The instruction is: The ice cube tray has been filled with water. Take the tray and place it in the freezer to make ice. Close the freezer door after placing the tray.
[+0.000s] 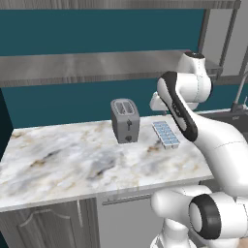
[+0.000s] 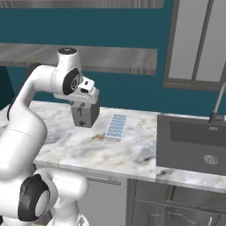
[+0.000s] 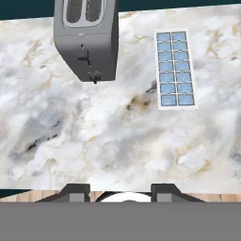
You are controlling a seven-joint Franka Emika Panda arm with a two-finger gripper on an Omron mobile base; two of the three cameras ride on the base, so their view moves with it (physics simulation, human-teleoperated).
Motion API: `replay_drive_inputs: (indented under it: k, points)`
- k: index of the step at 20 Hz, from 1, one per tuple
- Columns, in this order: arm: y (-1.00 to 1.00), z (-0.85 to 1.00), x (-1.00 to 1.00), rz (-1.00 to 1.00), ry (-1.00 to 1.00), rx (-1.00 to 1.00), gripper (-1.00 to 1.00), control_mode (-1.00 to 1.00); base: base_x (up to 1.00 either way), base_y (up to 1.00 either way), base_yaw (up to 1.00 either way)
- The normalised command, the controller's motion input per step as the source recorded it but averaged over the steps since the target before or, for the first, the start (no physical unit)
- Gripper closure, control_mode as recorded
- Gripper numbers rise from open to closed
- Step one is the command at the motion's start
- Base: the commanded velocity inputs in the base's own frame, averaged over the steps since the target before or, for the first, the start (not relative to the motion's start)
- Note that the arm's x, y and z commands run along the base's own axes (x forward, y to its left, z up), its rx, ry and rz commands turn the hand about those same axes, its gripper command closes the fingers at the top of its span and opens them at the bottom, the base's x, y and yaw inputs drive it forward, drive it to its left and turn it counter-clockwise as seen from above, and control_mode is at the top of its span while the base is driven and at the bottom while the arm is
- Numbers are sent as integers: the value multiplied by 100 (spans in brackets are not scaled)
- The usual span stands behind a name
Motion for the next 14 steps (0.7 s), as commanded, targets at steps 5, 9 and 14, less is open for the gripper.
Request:
replay_drive_inputs:
  k: [5, 9, 14]
  points:
    - [-22, -4, -13, -6, -11, 2, -100, -100, 0, 0, 0]
    - [-73, -24, -20, -12, -16, 14, -100, -100, 0, 0, 0]
    - [-54, -27, -8, -9, -10, 16, -100, -100, 0, 0, 0]
